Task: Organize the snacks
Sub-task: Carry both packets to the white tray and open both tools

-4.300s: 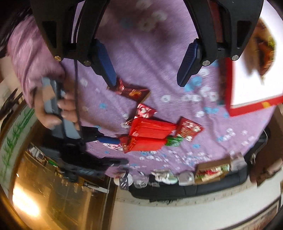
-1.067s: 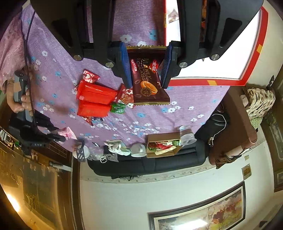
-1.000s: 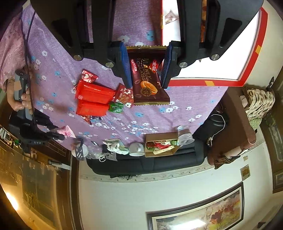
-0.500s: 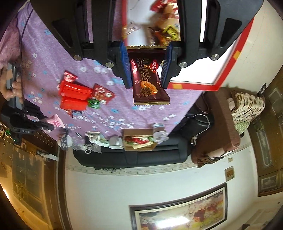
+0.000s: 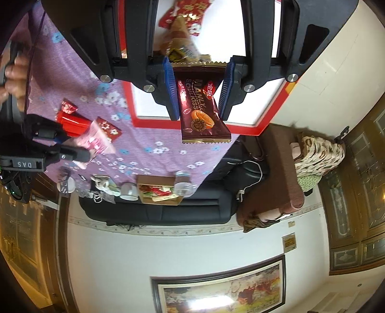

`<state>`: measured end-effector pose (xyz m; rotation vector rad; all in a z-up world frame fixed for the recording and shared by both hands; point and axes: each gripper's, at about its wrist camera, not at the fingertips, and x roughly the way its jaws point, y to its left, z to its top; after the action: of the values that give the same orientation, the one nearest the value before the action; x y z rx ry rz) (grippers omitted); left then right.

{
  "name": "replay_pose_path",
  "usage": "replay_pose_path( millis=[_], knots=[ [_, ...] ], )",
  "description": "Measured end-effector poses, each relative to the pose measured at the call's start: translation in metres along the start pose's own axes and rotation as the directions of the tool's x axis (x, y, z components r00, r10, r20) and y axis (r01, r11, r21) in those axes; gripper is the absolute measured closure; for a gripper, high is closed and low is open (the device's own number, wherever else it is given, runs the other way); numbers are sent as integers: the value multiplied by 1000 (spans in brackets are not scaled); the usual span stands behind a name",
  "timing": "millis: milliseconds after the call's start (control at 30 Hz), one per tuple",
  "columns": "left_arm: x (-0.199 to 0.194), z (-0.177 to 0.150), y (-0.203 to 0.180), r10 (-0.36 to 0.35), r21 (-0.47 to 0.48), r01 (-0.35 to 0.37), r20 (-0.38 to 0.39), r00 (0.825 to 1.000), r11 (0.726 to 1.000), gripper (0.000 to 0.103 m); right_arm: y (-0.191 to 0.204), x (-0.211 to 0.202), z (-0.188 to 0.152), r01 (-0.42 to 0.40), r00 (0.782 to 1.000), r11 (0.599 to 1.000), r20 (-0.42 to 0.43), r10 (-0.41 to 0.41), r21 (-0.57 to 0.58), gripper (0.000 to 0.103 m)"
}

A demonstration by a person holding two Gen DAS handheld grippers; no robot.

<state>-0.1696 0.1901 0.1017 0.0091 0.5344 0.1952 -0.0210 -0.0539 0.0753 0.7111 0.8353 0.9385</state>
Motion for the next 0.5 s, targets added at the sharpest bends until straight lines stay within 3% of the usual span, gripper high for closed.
replay_pose_path(
  millis=[200, 500],
  knots=[
    [3, -5, 14, 19, -19, -19, -4, 1000, 1000, 72, 26, 42, -24, -29, 995, 999, -97, 25, -40, 85],
    [10, -12, 28, 33, -37, -33, -19, 999, 999, 72, 35, 73, -40, -12, 987, 998, -159, 1, -64, 85]
  ],
)
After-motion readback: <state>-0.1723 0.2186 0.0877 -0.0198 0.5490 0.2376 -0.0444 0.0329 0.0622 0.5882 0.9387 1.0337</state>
